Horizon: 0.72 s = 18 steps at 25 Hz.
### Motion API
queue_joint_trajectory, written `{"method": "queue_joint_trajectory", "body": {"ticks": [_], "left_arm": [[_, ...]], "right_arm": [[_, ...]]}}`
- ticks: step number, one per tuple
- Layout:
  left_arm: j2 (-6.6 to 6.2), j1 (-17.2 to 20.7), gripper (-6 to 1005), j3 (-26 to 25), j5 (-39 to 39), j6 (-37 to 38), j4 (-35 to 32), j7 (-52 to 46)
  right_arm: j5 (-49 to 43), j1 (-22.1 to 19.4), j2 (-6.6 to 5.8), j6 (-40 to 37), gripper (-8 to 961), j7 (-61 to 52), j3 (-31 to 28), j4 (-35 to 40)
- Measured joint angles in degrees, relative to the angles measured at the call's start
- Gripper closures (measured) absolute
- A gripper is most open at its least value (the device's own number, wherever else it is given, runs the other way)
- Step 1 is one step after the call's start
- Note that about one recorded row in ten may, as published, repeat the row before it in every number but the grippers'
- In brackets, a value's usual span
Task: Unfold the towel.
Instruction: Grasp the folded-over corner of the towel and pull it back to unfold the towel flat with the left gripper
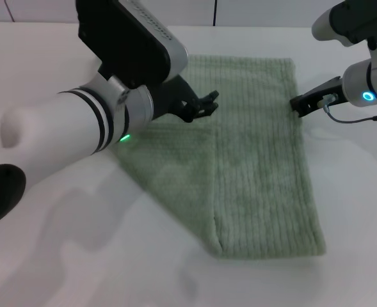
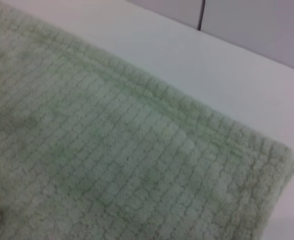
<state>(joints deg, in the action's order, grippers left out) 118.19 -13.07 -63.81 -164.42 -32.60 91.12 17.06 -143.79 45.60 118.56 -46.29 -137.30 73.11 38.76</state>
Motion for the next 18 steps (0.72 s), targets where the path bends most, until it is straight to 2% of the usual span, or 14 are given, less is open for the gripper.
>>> {"method": "queue_joint_trajectory", "body": {"ticks": [4, 18], "left_arm": [[0.16, -1.6, 154, 0.5, 0.1, -3.0, -0.7, 0.1], [0.29, -2.3, 154, 1.3, 0.2, -2.8, -1.6, 0.2]], "right_arm": [[0.0, 0.0, 0.0, 0.0, 954, 0.0, 0.0, 0.0], [0.6, 0.3, 0.02, 4.1, 954, 0.2, 0.7, -0.8]]}}
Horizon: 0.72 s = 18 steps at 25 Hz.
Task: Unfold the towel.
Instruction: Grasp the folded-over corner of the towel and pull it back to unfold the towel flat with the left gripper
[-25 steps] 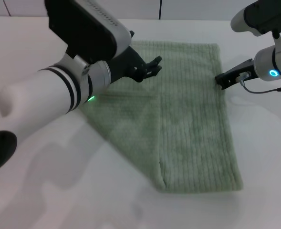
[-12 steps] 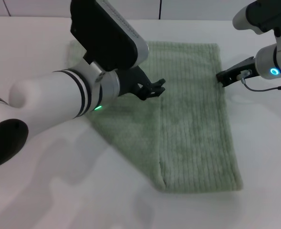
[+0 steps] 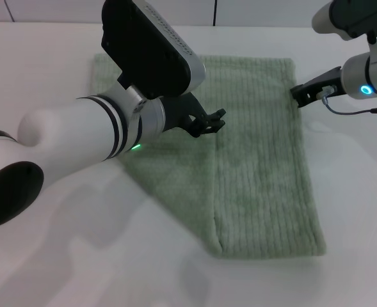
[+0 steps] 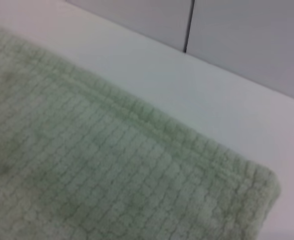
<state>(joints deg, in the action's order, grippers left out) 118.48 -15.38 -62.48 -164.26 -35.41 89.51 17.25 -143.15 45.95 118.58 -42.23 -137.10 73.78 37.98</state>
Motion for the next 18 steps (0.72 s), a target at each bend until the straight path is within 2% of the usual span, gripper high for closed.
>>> {"method": "queue_joint_trajectory", "body": {"ticks": [4, 10, 18], "left_arm": [[-0.01, -0.1, 154, 0.0, 0.0, 0.1, -0.1, 0.0], [-0.01, -0.5, 155, 0.1, 0.0, 0.2, -0.7, 0.1], [-0.01, -0.6, 155, 0.2, 0.0, -0.1, -0.9, 0.1]], "right_arm": [[1.4, 0.0, 0.03, 1.5, 954, 0.5, 2.2, -0.6], [11.8, -1.3, 0.24, 4.1, 954, 7.5, 4.6, -0.8], [13.0, -1.3, 0.13, 3.9, 954, 8.2, 3.9, -1.4]]}}
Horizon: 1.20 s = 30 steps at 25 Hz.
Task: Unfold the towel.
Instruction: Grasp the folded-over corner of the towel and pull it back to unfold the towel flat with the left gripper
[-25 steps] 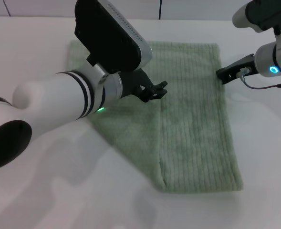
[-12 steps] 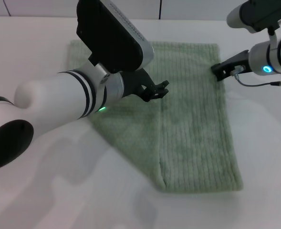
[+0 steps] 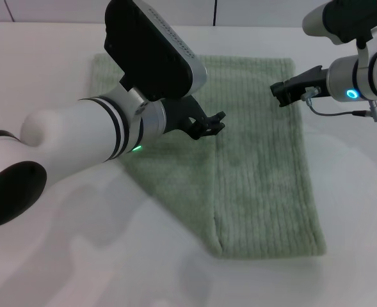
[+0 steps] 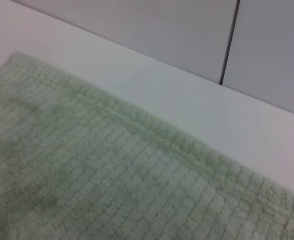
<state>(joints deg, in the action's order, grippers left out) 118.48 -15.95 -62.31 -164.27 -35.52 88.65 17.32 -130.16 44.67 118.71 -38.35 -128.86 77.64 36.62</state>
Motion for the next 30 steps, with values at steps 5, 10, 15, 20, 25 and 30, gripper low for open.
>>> {"method": "queue_joint_trajectory", "body": {"ticks": [5, 10, 15, 20, 25, 30], "left_arm": [[-0.03, -0.3, 155, 0.0, 0.0, -0.1, 0.2, 0.0], [-0.09, -0.6, 155, 0.3, 0.0, -0.3, 0.5, 0.0], [-0.09, -2.0, 155, 0.7, 0.0, -2.0, 0.4, 0.0], [-0.03, -3.4, 155, 1.4, 0.0, -3.6, -0.4, 0.0], [-0.01, -3.9, 155, 1.7, 0.0, -4.9, -0.5, -0.2], [0.09, -5.1, 155, 1.8, 1.5, -8.1, -0.9, -0.5]], "right_arm": [[0.0, 0.4, -0.02, 0.0, 954, 0.0, -0.1, -1.5], [0.0, 0.5, -0.08, 0.2, 953, 0.0, -0.1, -2.3], [0.0, 0.5, -0.07, 0.2, 953, 0.0, -0.1, -2.4], [0.0, 0.5, -0.1, 0.2, 953, 0.0, -0.1, -2.5], [0.0, 0.5, -0.13, 0.2, 953, 0.0, -0.1, -2.5], [0.0, 0.5, -0.15, 0.1, 953, 0.0, -0.1, -2.5]]}}
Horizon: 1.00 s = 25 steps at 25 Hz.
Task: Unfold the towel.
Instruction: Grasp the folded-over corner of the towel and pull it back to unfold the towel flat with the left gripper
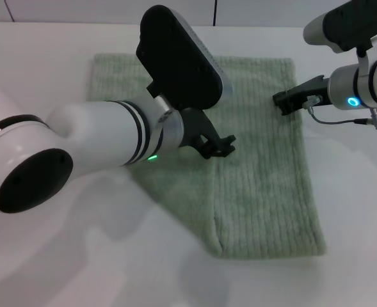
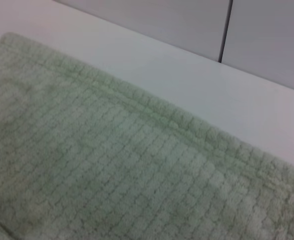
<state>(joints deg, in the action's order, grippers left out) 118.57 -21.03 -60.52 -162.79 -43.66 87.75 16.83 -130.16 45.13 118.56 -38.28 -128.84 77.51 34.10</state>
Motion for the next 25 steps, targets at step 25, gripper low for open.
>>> {"method": "queue_joint_trajectory", "body": {"ticks": [25], "left_arm": [[0.08, -3.5, 155, 0.8, 0.9, 6.6, -8.0, 0.0]], "right_arm": [[0.0, 0.0, -0.06, -0.4, 954, -0.4, -0.1, 0.4]]}}
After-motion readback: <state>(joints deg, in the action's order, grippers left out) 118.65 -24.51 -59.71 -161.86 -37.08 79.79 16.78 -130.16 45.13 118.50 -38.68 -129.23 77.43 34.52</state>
